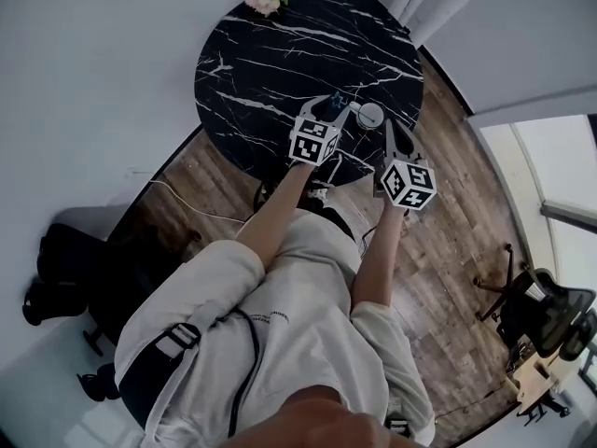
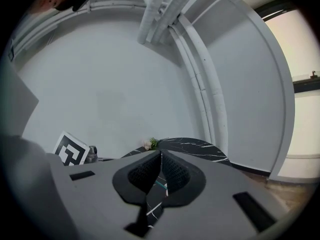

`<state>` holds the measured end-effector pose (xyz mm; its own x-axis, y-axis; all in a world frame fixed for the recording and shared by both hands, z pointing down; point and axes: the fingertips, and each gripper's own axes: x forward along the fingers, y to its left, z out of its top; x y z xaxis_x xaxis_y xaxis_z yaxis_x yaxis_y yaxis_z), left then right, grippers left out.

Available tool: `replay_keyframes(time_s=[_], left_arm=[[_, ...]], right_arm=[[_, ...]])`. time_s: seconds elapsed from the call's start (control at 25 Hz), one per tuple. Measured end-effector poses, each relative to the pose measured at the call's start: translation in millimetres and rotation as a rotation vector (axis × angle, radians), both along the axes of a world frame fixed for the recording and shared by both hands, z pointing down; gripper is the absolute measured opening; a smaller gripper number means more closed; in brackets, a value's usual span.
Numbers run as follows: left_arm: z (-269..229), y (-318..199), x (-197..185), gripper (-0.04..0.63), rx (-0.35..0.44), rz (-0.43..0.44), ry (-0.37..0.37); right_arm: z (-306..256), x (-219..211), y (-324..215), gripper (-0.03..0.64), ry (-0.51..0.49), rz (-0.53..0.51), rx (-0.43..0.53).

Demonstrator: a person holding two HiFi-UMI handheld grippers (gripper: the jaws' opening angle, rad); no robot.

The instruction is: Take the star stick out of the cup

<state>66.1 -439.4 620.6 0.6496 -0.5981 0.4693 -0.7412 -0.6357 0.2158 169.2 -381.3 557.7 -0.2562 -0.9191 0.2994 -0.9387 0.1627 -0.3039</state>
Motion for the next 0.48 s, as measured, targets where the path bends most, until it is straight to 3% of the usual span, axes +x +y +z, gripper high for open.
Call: replay_keyframes(time_s=[0.32,0.48], left_arm=[[9.8,-5.0,8.2,0.148,-0.021,0.002,0.022],[7.0,-8.1,10.4,0.084,-0.006,-0.002,0.036]], right_arm=[[17.4,0.3,-8.0,0.037,-0.037,-0.014,-0.031],[27.2,-0.8,-7.7,0.037,-0.051,-0.018,-0.048]])
